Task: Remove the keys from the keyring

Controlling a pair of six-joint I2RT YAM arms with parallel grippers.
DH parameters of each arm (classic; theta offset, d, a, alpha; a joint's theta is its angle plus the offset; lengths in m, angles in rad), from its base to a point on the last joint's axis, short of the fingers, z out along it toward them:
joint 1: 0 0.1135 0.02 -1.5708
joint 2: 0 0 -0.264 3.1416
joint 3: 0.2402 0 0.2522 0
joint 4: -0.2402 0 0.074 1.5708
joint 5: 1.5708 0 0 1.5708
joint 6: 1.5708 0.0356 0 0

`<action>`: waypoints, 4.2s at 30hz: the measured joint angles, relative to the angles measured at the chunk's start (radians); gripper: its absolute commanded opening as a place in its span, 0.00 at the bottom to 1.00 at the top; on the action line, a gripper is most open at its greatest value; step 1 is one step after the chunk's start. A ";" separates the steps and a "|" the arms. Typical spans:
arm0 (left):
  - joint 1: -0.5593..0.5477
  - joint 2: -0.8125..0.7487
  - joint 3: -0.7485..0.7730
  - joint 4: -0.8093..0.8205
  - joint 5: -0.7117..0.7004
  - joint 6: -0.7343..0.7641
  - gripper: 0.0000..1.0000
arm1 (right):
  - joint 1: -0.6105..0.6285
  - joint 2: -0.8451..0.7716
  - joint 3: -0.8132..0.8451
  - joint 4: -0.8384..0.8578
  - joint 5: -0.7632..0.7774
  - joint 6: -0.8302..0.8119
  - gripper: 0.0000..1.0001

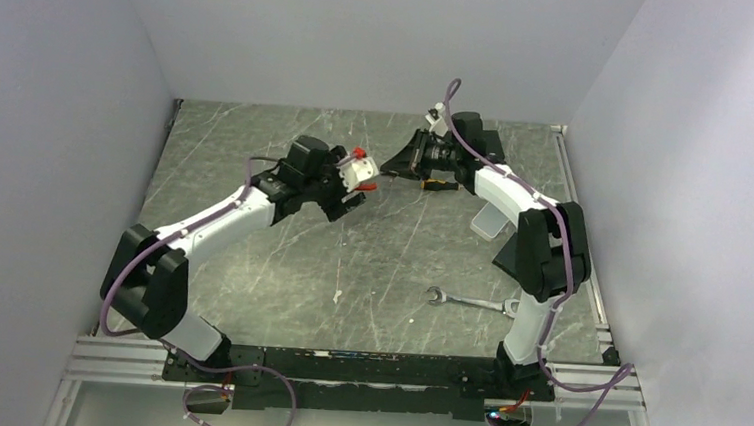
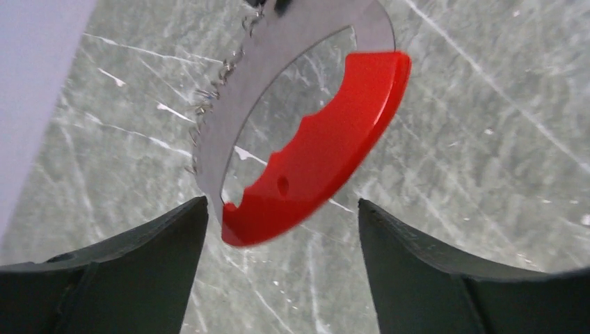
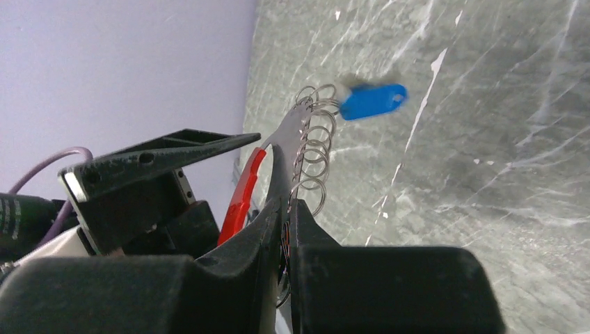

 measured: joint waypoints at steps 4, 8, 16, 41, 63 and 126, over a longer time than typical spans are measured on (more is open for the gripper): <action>-0.056 0.016 -0.029 0.070 -0.118 0.056 0.45 | 0.000 0.012 -0.027 0.021 -0.037 0.035 0.00; -0.112 0.029 -0.077 0.145 -0.239 0.136 0.15 | 0.000 0.024 -0.047 0.032 -0.049 0.061 0.00; -0.206 0.053 -0.127 0.224 -0.422 0.254 0.00 | -0.014 0.047 -0.077 0.034 -0.073 0.089 0.27; -0.053 0.114 0.399 -0.661 0.246 0.159 0.00 | -0.155 -0.293 0.043 -0.311 -0.334 -0.880 0.62; -0.050 0.163 0.434 -0.785 0.418 0.162 0.00 | 0.029 -0.372 -0.132 -0.306 -0.392 -0.975 0.49; 0.318 0.029 0.003 0.719 1.022 -1.246 0.00 | 0.012 -0.192 -0.248 1.017 -0.331 0.312 0.63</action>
